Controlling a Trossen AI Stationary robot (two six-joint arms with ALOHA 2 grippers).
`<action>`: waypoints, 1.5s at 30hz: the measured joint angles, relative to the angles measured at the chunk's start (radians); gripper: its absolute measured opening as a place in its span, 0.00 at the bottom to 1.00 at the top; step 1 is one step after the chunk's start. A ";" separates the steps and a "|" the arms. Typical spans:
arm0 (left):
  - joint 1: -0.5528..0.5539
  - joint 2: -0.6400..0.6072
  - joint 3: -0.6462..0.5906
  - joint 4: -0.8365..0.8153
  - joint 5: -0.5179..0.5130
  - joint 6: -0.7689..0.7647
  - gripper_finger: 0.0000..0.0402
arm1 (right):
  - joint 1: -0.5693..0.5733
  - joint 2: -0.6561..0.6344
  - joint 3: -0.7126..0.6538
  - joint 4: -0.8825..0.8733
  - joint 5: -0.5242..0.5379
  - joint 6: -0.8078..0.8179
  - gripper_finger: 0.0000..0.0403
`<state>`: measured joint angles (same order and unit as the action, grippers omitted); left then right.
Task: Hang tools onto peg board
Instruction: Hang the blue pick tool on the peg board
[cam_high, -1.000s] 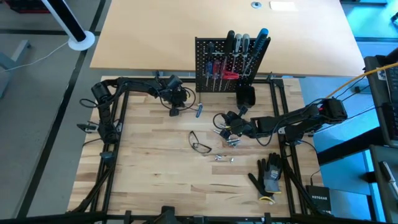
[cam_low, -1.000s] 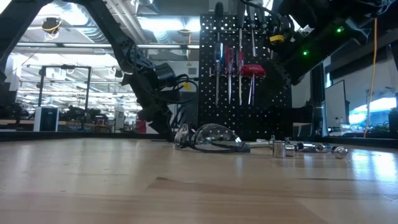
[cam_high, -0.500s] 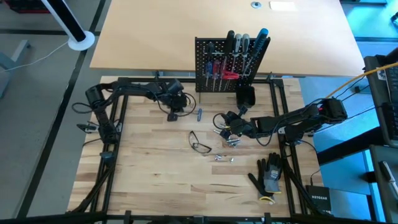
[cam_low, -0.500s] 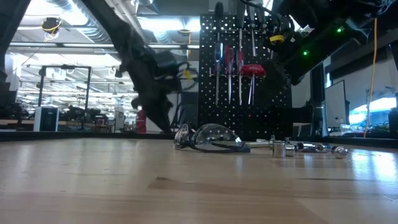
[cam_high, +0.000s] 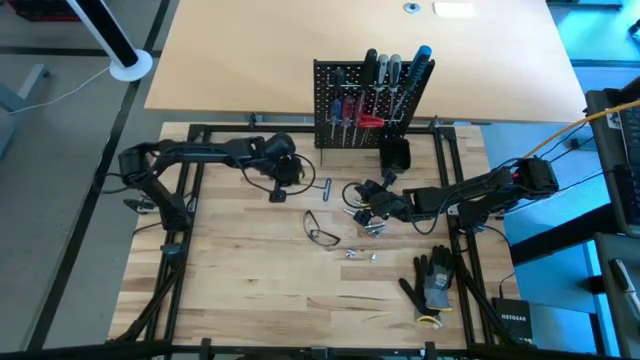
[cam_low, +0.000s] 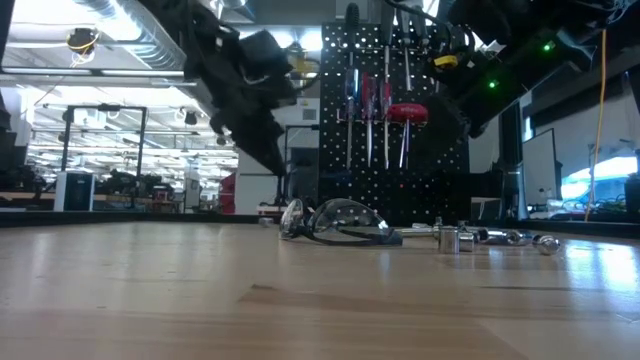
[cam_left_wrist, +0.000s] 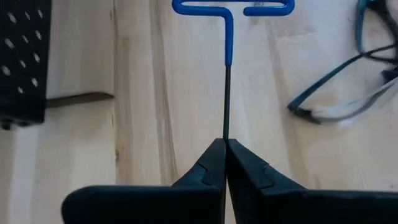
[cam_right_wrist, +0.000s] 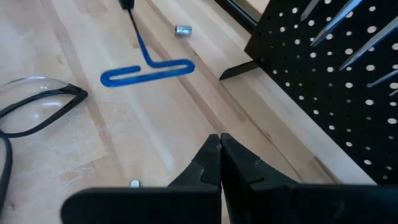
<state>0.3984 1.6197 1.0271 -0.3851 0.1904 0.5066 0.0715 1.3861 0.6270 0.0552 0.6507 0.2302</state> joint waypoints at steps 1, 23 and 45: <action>-0.008 -0.012 -0.002 0.001 -0.010 -0.007 0.00 | 0.000 0.000 0.000 0.000 -0.009 0.000 0.00; -0.145 -0.333 -0.346 0.638 -0.294 -0.206 0.00 | 0.000 0.000 0.000 0.013 -0.173 0.024 0.00; -0.218 -0.335 -0.349 1.182 -0.404 -0.131 0.00 | -0.001 0.000 0.000 0.879 -0.120 -0.247 0.39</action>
<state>0.1807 1.2850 0.6781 0.7969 -0.2138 0.3757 0.0704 1.3857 0.6270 0.9339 0.5306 -0.0167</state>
